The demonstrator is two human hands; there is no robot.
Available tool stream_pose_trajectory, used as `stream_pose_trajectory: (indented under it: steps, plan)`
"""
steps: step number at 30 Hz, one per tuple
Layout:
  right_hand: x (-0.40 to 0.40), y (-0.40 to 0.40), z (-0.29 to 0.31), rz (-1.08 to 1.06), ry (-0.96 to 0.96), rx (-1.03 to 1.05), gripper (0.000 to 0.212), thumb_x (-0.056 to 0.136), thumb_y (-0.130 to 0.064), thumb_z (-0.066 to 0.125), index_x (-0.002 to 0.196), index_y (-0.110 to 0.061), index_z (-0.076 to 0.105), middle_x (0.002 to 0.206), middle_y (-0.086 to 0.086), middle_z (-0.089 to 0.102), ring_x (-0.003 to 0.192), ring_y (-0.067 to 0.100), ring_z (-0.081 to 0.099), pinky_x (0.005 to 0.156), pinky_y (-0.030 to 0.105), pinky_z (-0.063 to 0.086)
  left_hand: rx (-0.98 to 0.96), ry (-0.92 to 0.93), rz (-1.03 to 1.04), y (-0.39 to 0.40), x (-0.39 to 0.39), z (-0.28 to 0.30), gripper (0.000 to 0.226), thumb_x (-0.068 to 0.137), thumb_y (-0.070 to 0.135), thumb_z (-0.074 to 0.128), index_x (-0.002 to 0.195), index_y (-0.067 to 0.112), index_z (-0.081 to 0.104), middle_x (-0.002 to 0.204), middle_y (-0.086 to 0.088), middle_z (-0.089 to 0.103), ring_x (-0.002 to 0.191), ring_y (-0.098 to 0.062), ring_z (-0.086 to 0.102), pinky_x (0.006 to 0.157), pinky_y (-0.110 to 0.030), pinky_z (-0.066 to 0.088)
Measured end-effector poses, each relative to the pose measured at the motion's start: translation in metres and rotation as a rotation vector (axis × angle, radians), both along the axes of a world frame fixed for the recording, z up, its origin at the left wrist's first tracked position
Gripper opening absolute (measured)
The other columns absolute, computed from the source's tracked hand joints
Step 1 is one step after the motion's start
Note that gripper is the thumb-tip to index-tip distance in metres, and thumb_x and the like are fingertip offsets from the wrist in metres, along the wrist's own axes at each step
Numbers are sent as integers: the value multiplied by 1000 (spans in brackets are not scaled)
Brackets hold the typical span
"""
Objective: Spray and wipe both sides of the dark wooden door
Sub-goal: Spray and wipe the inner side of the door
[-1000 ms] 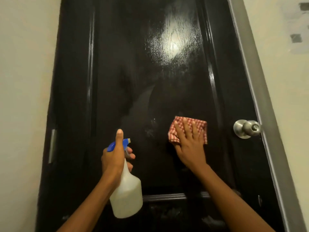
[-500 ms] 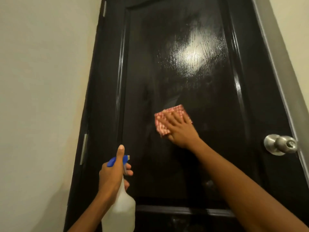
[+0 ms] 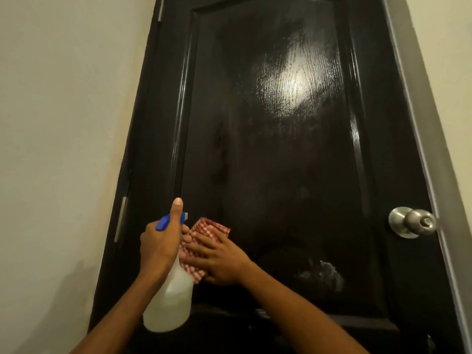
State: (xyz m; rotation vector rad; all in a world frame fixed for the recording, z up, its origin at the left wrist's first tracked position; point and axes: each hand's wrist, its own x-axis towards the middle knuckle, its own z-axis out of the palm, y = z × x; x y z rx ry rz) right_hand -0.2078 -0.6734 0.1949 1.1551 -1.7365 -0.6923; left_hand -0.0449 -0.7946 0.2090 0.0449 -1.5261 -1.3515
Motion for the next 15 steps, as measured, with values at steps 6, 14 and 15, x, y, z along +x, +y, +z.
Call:
stream_pose_trajectory:
  steps: [6, 14, 15]
  plan:
    - [-18, 132, 47, -23, 0, -600, 70, 84, -46, 47, 153, -35, 37, 162, 4, 32, 151, 31, 24, 120, 55, 18, 33, -18, -88, 16, -1, -15, 69, 86, 68, 49, 83, 2, 69, 71, -16, 71, 49, -23, 60, 46, -30, 48]
    - [-16, 227, 88, -135, -104, -1396, 74, 98, -47, 44, 159, -35, 5, 168, 5, -2, 154, 35, -4, 120, 57, -6, 6, -42, -158, 40, -12, -22, 65, 88, 66, 50, 84, 3, 70, 70, -15, 71, 50, -21, 61, 46, -28, 49]
    - [-14, 209, 79, -107, -105, -1336, 72, 95, -45, 44, 159, -32, 14, 168, 9, 6, 153, 38, 2, 122, 60, -1, -3, -46, -155, 43, -13, -23, 66, 88, 66, 50, 82, 3, 69, 69, -14, 71, 48, -19, 60, 45, -27, 48]
